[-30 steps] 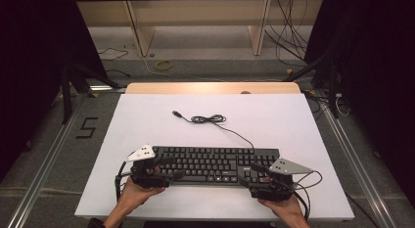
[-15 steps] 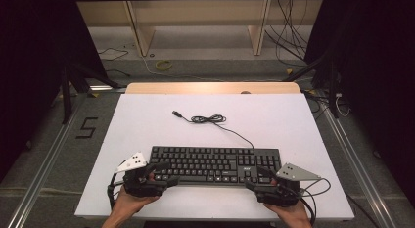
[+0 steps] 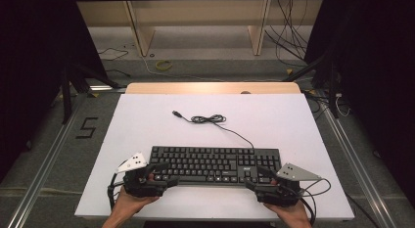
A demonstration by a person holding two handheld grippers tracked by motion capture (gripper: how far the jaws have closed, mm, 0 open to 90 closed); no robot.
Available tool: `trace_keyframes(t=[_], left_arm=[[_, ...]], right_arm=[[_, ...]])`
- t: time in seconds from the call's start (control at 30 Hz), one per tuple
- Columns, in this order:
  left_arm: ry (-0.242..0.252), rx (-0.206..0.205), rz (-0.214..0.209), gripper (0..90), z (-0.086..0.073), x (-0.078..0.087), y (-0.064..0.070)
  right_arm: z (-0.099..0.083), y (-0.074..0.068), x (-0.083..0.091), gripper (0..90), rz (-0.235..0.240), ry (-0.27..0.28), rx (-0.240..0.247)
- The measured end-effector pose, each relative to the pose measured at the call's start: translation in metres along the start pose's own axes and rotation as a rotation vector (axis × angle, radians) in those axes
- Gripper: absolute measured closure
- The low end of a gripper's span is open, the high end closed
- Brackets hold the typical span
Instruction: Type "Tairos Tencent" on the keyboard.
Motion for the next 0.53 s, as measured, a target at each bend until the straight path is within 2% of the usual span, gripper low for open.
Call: trace_keyframes(t=[0.53], left_arm=[[-0.008,-0.004,0.003,24.9,-0.0009,-0.0018,0.0004]], right_arm=[[0.0006,-0.0003,-0.0004,30.6,0.001,0.005,0.003]])
Point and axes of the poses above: each handheld gripper's, and its own axes: x roughly backward along the jaws, z roughly out of its top, y roughly to its right, the point moved 5 cm from there along -x, roughly forward along the jaws, and after that the axes turned 6 degrees about y, right-handed, at the moved point
